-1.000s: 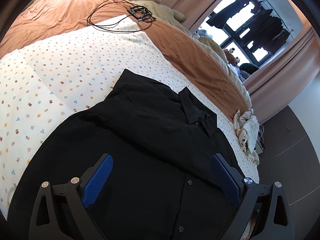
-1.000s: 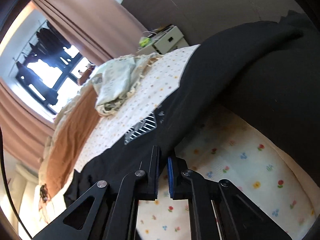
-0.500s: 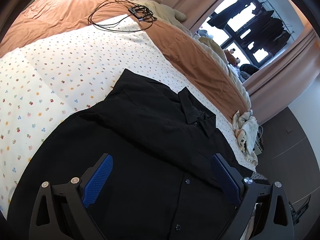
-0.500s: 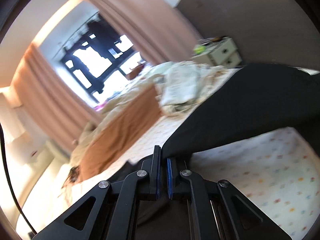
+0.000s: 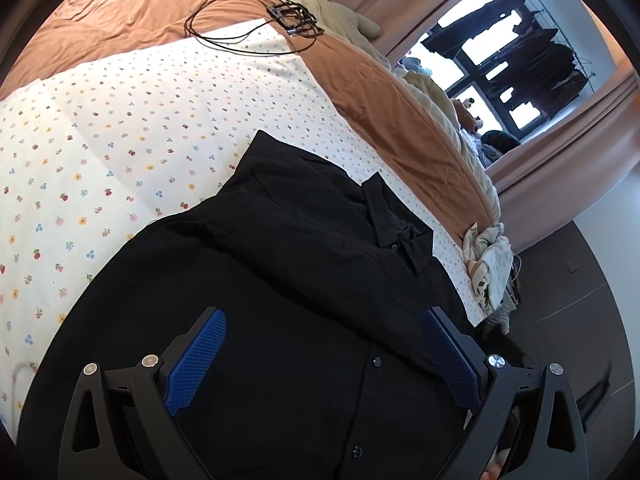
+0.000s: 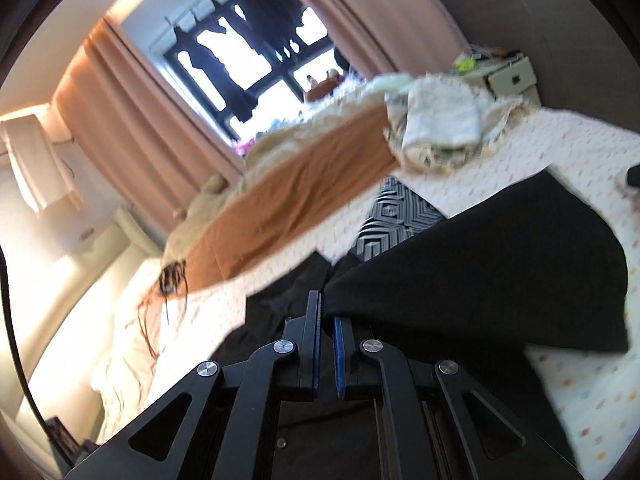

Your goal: Fold large clothes

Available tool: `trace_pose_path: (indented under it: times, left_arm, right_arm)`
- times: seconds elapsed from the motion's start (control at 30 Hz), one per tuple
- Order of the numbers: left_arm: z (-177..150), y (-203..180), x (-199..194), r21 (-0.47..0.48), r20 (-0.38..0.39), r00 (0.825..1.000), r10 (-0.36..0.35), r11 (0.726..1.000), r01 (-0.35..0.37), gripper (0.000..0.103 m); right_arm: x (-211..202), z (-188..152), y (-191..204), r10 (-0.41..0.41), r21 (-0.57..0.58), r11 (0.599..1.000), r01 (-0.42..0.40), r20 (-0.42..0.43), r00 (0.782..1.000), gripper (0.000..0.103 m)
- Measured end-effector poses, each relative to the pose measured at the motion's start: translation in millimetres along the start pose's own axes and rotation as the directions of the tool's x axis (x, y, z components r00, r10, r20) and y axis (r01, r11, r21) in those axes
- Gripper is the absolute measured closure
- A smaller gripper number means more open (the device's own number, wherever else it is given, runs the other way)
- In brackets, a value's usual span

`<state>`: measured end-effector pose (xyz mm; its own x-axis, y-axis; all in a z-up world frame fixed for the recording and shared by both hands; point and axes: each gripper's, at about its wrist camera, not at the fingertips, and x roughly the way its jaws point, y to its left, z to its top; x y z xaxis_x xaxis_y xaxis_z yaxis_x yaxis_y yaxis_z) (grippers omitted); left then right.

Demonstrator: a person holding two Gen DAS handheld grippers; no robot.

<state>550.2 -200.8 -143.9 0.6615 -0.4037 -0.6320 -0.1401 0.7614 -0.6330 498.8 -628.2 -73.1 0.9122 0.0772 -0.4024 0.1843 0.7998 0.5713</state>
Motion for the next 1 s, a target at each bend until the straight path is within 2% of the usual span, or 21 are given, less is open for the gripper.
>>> trace_pose_path:
  times: [0.13, 0.2, 0.23, 0.27, 0.33, 0.4, 0.6, 0.83, 1.0]
  left_arm:
    - [4, 6, 3, -0.012, -0.008, 1.0, 0.006, 1.0, -0.006, 0.005]
    - [5, 9, 5, -0.03, -0.016, 1.0, 0.007, 1.0, -0.008, 0.005]
    - [6, 10, 5, -0.039, -0.02, 1.0, 0.006, 0.999, -0.006, 0.005]
    - [5, 11, 5, -0.043, -0.023, 1.0, 0.006, 0.999, -0.007, 0.005]
    - [5, 10, 5, -0.035, -0.029, 1.0, 0.011, 0.999, -0.012, 0.005]
    - [5, 8, 5, -0.024, -0.033, 0.999, 0.005, 1.0, -0.006, 0.005]
    - [3, 5, 3, -0.018, -0.032, 0.999, -0.001, 1.0, 0.0, 0.005]
    - [3, 2, -1, -0.02, -0.02, 1.0, -0.006, 1.0, 0.005, 0.005]
    - [4, 6, 0, -0.038, -0.023, 1.0, -0.004, 0.999, 0.004, 0.005]
  right_arm:
    - [42, -21, 4, 0.001, 0.007, 1.0, 0.0, -0.117, 0.993, 0.096]
    - [65, -33, 5, -0.052, -0.004, 0.999, 0.052, -0.201, 0.978, 0.095]
    - [73, -39, 4, -0.085, -0.008, 0.996, 0.086, -0.238, 0.968, 0.092]
    - [81, -44, 2, -0.091, -0.004, 0.996, 0.094, -0.279, 0.956, 0.086]
    - [86, -55, -4, -0.046, 0.049, 0.997, 0.067, -0.337, 0.94, 0.044]
    - [78, -56, -11, -0.04, 0.096, 0.993, 0.074, -0.322, 0.946, 0.03]
    - [35, -53, -47, -0.05, 0.227, 0.967, 0.116, -0.277, 0.96, 0.029]
    - [-11, -47, -103, -0.136, 0.407, 0.891, 0.199, -0.179, 0.974, 0.029]
    - [-32, -46, -137, -0.199, 0.486, 0.841, 0.238, -0.132, 0.971, 0.029]
